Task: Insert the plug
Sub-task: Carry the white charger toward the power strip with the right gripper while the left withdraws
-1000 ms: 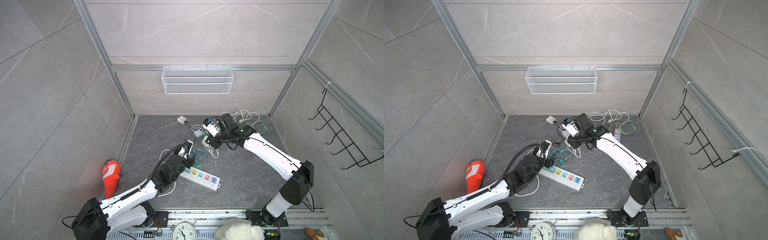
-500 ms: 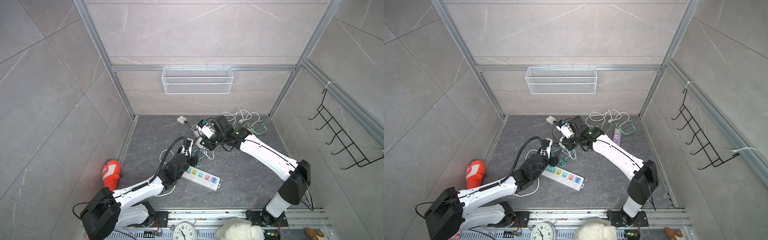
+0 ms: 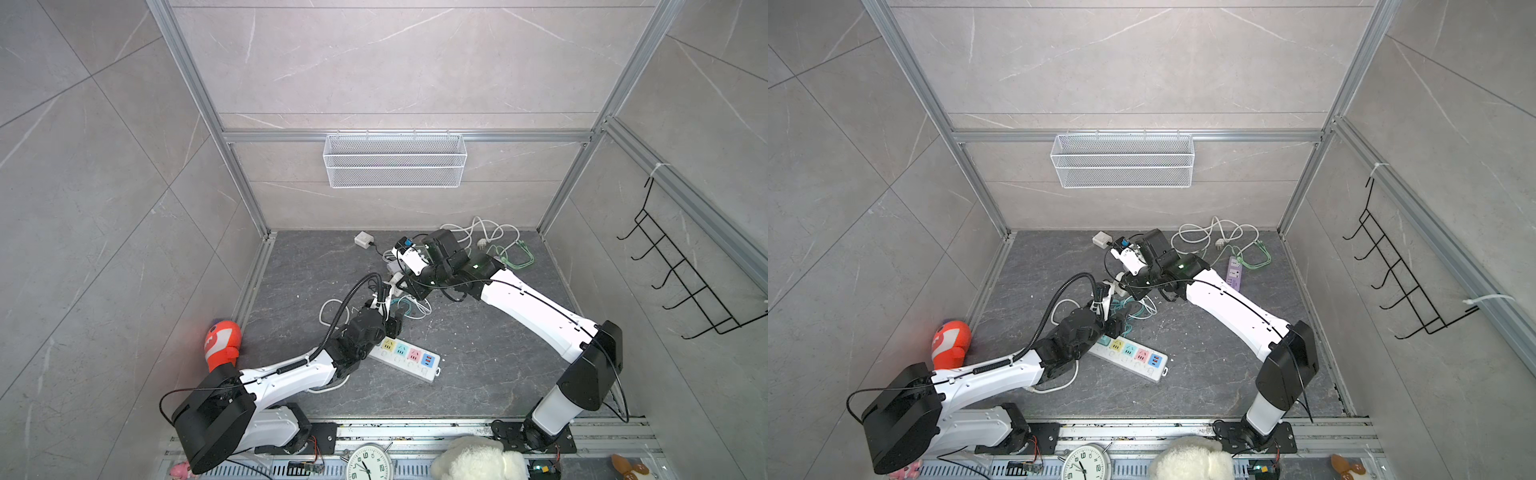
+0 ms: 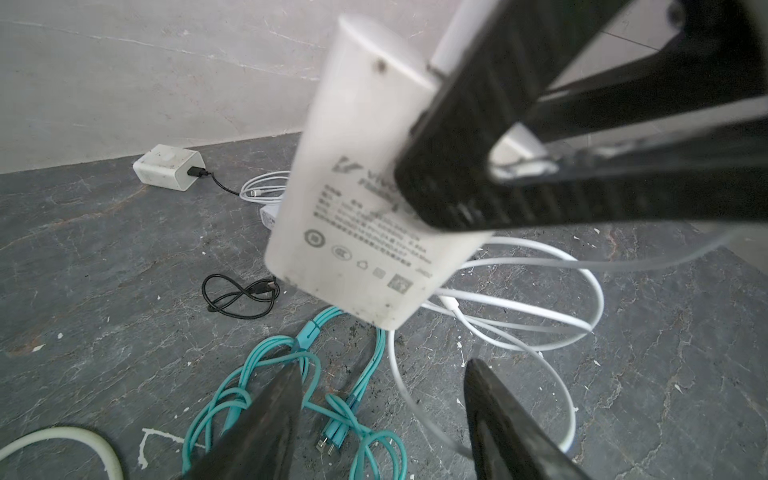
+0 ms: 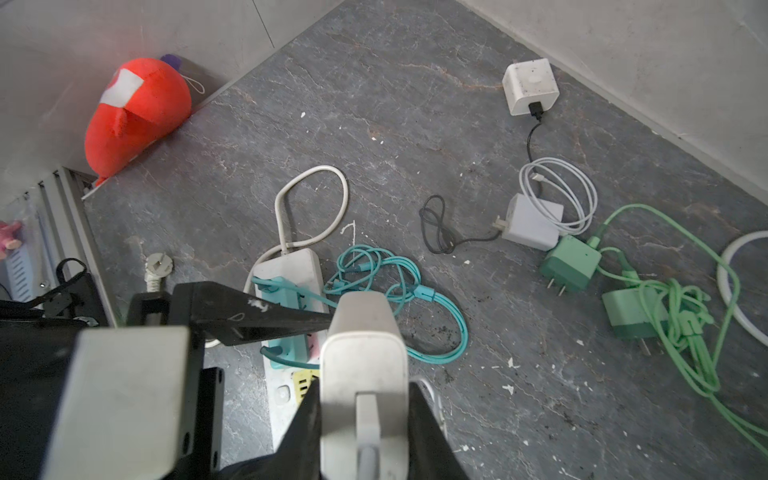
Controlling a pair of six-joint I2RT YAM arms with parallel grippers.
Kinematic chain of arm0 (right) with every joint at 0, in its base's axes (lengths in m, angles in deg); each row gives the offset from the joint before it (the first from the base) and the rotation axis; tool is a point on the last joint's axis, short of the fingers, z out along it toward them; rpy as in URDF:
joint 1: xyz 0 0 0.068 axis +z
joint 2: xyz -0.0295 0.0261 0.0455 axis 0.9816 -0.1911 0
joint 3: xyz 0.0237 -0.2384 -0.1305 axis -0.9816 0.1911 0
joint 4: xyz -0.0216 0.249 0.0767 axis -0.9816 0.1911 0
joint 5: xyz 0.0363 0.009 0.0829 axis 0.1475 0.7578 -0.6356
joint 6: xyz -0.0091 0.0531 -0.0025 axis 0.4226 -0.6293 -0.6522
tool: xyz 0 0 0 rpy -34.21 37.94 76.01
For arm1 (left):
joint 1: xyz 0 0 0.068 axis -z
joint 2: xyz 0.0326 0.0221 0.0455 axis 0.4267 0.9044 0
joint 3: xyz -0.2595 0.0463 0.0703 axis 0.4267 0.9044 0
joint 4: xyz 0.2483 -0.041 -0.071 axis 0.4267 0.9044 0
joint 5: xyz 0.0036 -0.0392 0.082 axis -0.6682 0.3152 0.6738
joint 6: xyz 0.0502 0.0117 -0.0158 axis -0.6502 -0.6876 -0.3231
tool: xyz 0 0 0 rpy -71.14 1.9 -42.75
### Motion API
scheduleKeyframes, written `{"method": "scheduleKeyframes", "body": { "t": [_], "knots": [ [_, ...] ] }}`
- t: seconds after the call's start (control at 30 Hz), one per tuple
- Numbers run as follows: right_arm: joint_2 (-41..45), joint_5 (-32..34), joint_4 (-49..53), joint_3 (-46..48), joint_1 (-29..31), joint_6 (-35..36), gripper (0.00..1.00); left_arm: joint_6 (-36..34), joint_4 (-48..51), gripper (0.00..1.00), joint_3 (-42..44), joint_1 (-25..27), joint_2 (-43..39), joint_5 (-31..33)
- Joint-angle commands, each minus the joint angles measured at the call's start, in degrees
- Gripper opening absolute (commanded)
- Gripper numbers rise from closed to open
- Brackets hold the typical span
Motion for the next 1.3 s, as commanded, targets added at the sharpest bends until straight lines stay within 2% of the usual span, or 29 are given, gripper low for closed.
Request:
{"method": "scheduleKeyframes", "body": {
  "t": [0.0,0.43,0.67,0.9,1.0,1.07,1.27],
  "knots": [
    [4.5,-2.4,-3.2,0.9,0.0,-1.9,0.12,-1.0,-0.6,0.65,-2.6,0.2,-0.6,-0.1],
    [12.3,-5.8,-2.4,11.5,0.1,-3.7,0.12,-4.8,6.2,0.71,1.0,0.3,-17.0,-0.8],
    [17.0,-6.1,-1.8,14.6,0.0,-4.3,0.12,-5.7,10.2,0.71,1.2,0.2,-19.3,-1.0],
    [17.7,-5.2,4.6,16.2,0.0,-2.5,0.13,-5.5,5.5,0.71,4.1,0.2,-23.2,2.7],
    [17.6,-2.2,7.5,17.3,0.7,-2.3,0.13,-6.5,6.7,0.71,3.9,0.3,-24.1,3.9],
    [17.5,2.1,9.8,17.6,1.7,-2.7,0.13,-7.6,8.2,0.71,3.4,0.3,-24.7,5.0],
    [12.2,22.4,18.0,16.3,4.5,-5.4,0.12,-9.8,11.8,0.71,3.7,0.2,-29.2,9.8]
  ]
}}
